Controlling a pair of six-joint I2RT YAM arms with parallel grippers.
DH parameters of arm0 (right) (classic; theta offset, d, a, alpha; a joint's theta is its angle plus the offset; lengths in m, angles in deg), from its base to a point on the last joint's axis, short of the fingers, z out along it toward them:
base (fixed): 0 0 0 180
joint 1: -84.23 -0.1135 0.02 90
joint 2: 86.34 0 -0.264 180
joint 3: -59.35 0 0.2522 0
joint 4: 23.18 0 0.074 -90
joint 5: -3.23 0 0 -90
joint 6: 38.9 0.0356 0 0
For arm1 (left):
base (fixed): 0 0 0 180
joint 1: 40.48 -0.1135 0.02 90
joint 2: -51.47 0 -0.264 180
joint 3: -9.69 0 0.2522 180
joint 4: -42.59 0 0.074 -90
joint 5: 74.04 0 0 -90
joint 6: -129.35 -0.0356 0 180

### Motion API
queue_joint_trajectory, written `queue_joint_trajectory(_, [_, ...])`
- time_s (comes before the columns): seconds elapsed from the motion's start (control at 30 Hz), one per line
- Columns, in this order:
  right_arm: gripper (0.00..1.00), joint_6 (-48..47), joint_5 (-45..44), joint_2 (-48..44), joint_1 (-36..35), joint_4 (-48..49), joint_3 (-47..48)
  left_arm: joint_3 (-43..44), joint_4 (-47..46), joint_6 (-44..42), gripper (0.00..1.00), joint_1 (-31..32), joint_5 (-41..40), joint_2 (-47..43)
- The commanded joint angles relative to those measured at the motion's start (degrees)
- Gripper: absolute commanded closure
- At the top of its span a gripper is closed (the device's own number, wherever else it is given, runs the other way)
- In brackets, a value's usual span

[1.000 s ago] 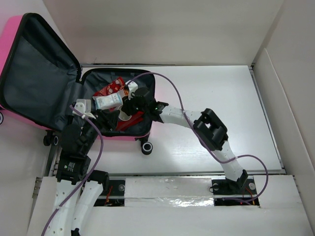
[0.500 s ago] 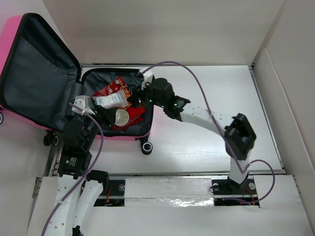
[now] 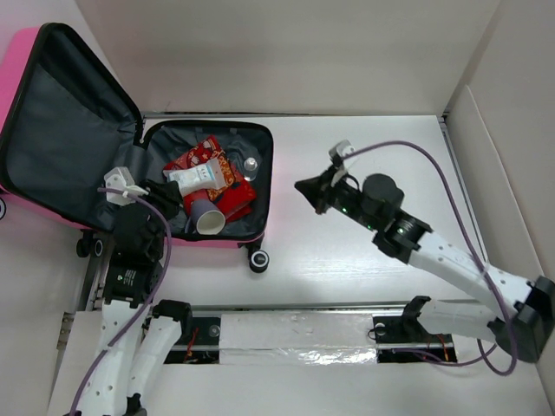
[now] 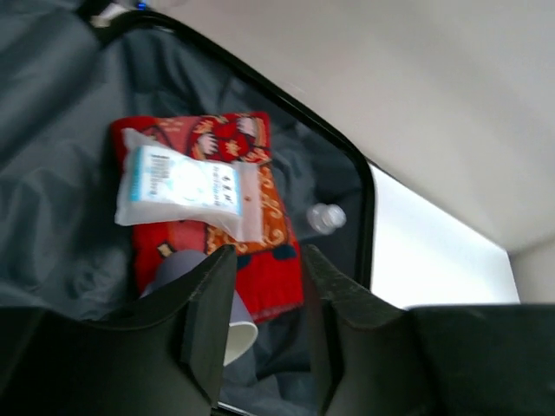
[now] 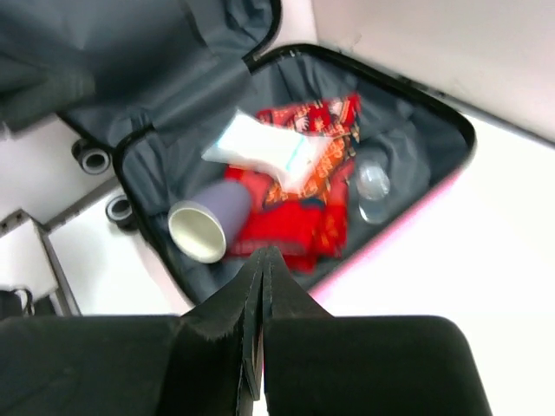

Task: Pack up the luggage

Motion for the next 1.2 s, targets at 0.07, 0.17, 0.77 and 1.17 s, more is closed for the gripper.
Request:
queue_joint_trajectory(0.07, [1.00,0.32,-2.89,-12.36,1.37,2.40,-13.41,5.90,3.29,6.31,0.72,-0.36,-13.55,4.48])
queue_joint_trajectory(0.17, [1.00,1.19,-2.81,-15.89,3.64,2.66,-15.11,8.10,7.77,7.63,0.73,-0.36,-22.40,7.38])
queue_joint_trajectory(0.77, [0.81,-1.09,0.96,-20.20,3.65,-5.87,-11.50,19.18,19.66,-2.91,0.29,-34.72,-25.61,24.52])
queue_joint_trajectory(1.17, [0.80,-1.88,-1.04,-13.79,0.31,-4.99,-10.89,21.65,18.06,-3.00,0.43,-31.65,-33.76,26.02])
